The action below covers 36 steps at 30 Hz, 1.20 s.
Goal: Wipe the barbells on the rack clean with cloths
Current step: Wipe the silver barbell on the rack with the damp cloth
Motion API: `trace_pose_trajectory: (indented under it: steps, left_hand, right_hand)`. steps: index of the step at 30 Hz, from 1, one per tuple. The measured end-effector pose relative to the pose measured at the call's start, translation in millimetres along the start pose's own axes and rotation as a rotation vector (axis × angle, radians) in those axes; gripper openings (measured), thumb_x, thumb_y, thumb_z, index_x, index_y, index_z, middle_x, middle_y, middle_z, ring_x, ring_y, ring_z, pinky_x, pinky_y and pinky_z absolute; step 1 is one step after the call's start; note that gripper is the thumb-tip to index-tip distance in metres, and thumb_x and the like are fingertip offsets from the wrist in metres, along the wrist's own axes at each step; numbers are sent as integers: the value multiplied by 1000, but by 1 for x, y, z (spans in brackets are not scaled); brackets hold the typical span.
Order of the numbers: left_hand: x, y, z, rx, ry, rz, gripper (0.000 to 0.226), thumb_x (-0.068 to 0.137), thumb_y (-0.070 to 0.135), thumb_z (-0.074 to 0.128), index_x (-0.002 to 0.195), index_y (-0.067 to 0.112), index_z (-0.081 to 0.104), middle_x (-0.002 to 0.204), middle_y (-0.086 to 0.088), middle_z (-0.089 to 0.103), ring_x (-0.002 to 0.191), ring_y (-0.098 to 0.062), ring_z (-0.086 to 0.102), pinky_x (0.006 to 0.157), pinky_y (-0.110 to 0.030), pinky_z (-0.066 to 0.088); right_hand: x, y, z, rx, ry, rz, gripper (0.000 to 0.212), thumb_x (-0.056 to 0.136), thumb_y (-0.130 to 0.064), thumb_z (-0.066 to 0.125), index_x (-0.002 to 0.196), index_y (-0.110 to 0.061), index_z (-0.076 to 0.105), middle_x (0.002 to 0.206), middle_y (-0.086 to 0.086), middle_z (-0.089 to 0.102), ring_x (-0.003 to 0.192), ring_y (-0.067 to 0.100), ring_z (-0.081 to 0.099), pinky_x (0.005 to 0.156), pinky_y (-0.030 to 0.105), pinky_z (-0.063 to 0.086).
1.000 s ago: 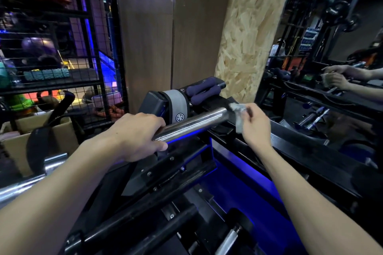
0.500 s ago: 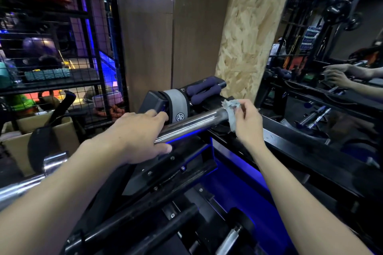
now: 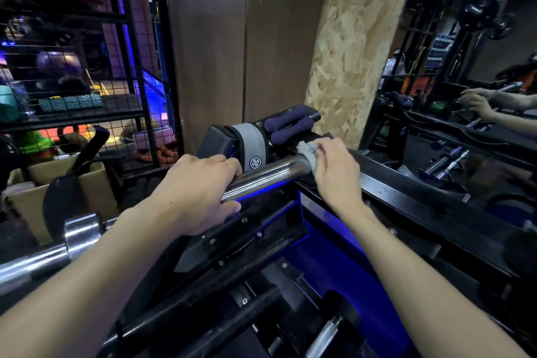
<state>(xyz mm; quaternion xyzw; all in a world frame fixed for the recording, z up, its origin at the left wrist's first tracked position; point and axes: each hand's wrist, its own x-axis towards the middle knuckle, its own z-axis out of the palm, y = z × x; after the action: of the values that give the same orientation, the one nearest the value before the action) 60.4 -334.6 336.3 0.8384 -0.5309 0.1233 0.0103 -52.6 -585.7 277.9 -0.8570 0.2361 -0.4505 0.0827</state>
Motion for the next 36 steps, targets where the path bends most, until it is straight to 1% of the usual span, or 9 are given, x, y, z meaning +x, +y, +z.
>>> trace_pose_trajectory:
  steps: [4, 7, 9, 16, 21, 25, 31, 33, 36]
  left_hand:
    - [0, -1, 2, -13, 1, 6, 50, 88, 61, 60, 127, 34, 47, 117, 11, 58, 107, -19, 61, 97, -38, 42]
    - [0, -5, -2, -48, -31, 8, 44, 91, 59, 60, 126, 34, 50, 116, 12, 60, 108, -19, 60, 96, -37, 42]
    - [3, -11, -5, -84, -93, 17, 36, 94, 55, 59, 122, 34, 54, 114, 11, 64, 108, -20, 61, 95, -38, 45]
    - [8, -17, -1, -143, -181, 15, 33, 99, 51, 52, 126, 31, 53, 118, 5, 67, 110, -25, 60, 91, -40, 48]
    - [9, -22, 3, -189, -215, 8, 33, 98, 53, 51, 125, 34, 53, 115, 3, 67, 106, -27, 61, 91, -42, 49]
    - [11, -24, 1, -233, -231, 22, 29, 99, 53, 51, 120, 34, 55, 113, 5, 67, 104, -24, 62, 92, -44, 50]
    - [10, -25, 1, -256, -223, 23, 29, 98, 52, 53, 121, 34, 56, 113, 5, 67, 107, -23, 60, 94, -44, 49]
    - [8, -26, 0, -266, -220, 21, 27, 98, 53, 53, 119, 36, 56, 111, 6, 67, 105, -23, 61, 93, -44, 50]
    - [7, -24, -1, -279, -213, 11, 24, 98, 52, 54, 116, 36, 57, 110, 6, 67, 105, -22, 60, 94, -43, 49]
  right_hand:
    - [-18, -11, 2, -101, -22, -151, 22, 99, -22, 48, 118, -16, 59, 110, 9, 54, 86, 35, 58, 64, 43, 47]
    - [4, 8, -4, -185, 35, 165, 19, 101, -22, 50, 117, -16, 58, 121, 10, 48, 84, 42, 59, 66, 43, 42]
    - [10, 10, -8, -133, 48, 253, 17, 103, -20, 49, 117, -16, 58, 123, 8, 46, 84, 42, 61, 73, 46, 46]
    - [-8, -11, -5, -23, 77, 105, 17, 100, -13, 53, 115, -12, 62, 118, 7, 52, 84, 37, 62, 73, 41, 47]
    - [-29, -31, -1, -67, 16, -156, 16, 96, -15, 59, 112, -16, 62, 111, 8, 55, 80, 34, 61, 61, 40, 48]
    - [3, -7, -12, -188, 22, 174, 19, 101, -22, 51, 118, -16, 60, 122, 10, 51, 81, 45, 61, 66, 44, 43]
    - [-28, -43, 0, -114, -32, -219, 16, 98, -20, 54, 112, -23, 60, 111, 2, 52, 75, 31, 59, 54, 40, 48]
    - [-14, -28, -3, -168, -16, -147, 17, 98, -23, 56, 114, -22, 62, 114, 4, 54, 76, 36, 62, 57, 40, 46]
    - [11, 3, -10, -228, -30, 170, 20, 102, -27, 49, 116, -21, 61, 122, 6, 52, 87, 43, 62, 73, 45, 45]
